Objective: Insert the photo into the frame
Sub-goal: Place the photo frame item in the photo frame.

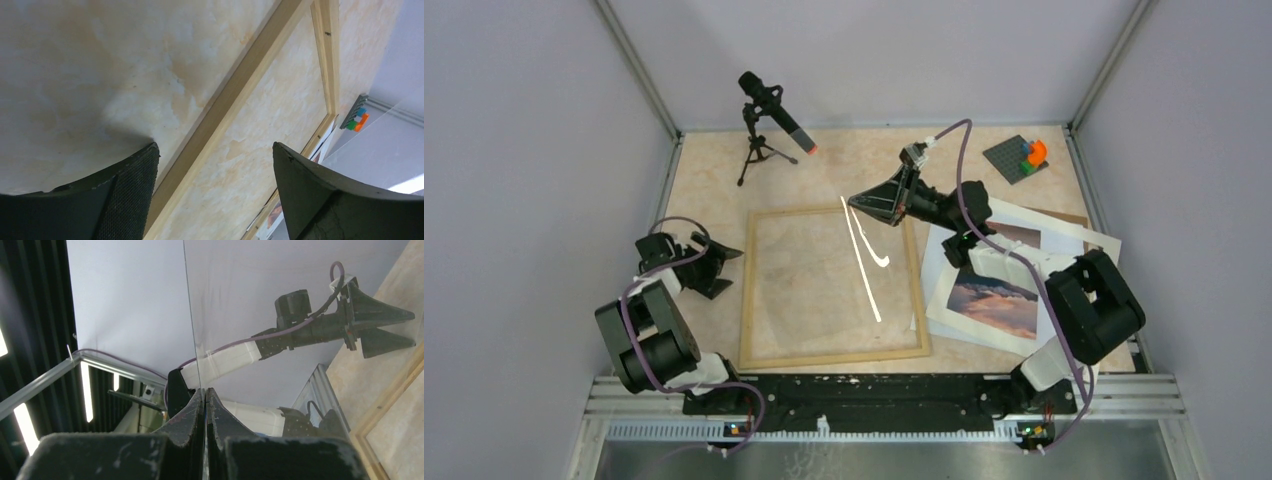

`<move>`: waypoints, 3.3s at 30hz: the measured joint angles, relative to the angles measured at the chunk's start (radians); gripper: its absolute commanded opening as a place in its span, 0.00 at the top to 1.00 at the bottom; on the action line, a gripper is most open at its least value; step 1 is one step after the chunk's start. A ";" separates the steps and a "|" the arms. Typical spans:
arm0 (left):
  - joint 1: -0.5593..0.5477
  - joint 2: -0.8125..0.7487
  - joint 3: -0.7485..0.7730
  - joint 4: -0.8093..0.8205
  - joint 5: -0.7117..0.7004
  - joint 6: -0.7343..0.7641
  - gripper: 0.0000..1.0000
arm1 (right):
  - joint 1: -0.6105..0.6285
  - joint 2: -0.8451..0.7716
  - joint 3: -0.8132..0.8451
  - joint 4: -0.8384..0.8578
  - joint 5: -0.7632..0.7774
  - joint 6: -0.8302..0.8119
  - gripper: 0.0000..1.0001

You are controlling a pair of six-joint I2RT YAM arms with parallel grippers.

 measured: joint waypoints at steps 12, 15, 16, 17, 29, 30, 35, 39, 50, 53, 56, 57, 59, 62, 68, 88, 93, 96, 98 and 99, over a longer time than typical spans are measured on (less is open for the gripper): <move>0.061 0.000 0.038 -0.069 -0.053 0.056 0.08 | 0.102 0.070 0.085 0.007 0.123 0.050 1.00; 0.065 -0.024 0.039 -0.082 -0.097 0.054 0.05 | 0.108 0.077 0.085 0.006 0.173 0.056 1.00; 0.067 -0.034 0.039 -0.087 -0.113 0.054 0.05 | 0.110 0.082 0.085 0.006 0.185 0.058 1.00; 0.069 -0.045 0.038 -0.091 -0.127 0.054 0.05 | 0.114 0.090 0.085 0.006 0.203 0.060 1.00; 0.074 -0.088 0.038 -0.111 -0.180 0.068 0.05 | 0.144 0.189 -0.095 0.005 0.286 0.061 1.00; 0.074 -0.087 0.038 -0.112 -0.178 0.069 0.05 | 0.144 0.193 -0.128 0.001 0.288 0.053 1.00; 0.074 -0.082 0.037 -0.109 -0.150 0.073 0.06 | 0.130 0.196 -0.238 -0.041 0.297 -0.015 1.00; 0.074 -0.068 0.029 -0.096 -0.119 0.078 0.06 | 0.096 0.196 -0.266 -0.096 0.289 -0.106 1.00; 0.074 -0.051 0.014 -0.049 -0.013 0.108 0.06 | -0.009 0.167 -0.348 -0.181 0.249 -0.341 1.00; 0.072 -0.051 0.014 -0.038 0.005 0.114 0.06 | -0.025 0.167 -0.349 -0.175 0.225 -0.380 1.00; 0.069 -0.051 0.011 -0.023 0.026 0.118 0.06 | -0.042 0.168 -0.361 -0.148 0.202 -0.404 1.00; 0.067 -0.051 0.010 -0.019 0.033 0.118 0.06 | -0.048 0.170 -0.365 -0.144 0.195 -0.412 1.00; 0.062 -0.051 0.006 -0.009 0.047 0.119 0.06 | -0.060 0.183 -0.367 -0.126 0.182 -0.433 1.00; 0.053 -0.035 0.006 0.003 0.064 0.121 0.06 | -0.064 0.196 -0.367 -0.123 0.174 -0.460 1.00; 0.034 -0.004 0.005 0.010 0.075 0.121 0.05 | -0.065 0.193 -0.367 -0.145 0.178 -0.528 1.00; 0.010 0.029 0.000 0.061 0.120 0.113 0.02 | -0.074 0.096 -0.367 -0.301 0.229 -0.661 1.00; 0.001 0.032 -0.004 0.072 0.128 0.108 0.02 | -0.074 0.078 -0.366 -0.332 0.235 -0.688 1.00; -0.002 0.041 -0.004 0.083 0.139 0.106 0.02 | -0.074 0.069 -0.365 -0.343 0.241 -0.701 1.00; -0.002 0.044 -0.004 0.087 0.145 0.105 0.02 | -0.075 0.067 -0.360 -0.357 0.243 -0.710 1.00; -0.002 0.045 -0.004 0.088 0.146 0.105 0.02 | -0.076 0.067 -0.357 -0.358 0.244 -0.714 1.00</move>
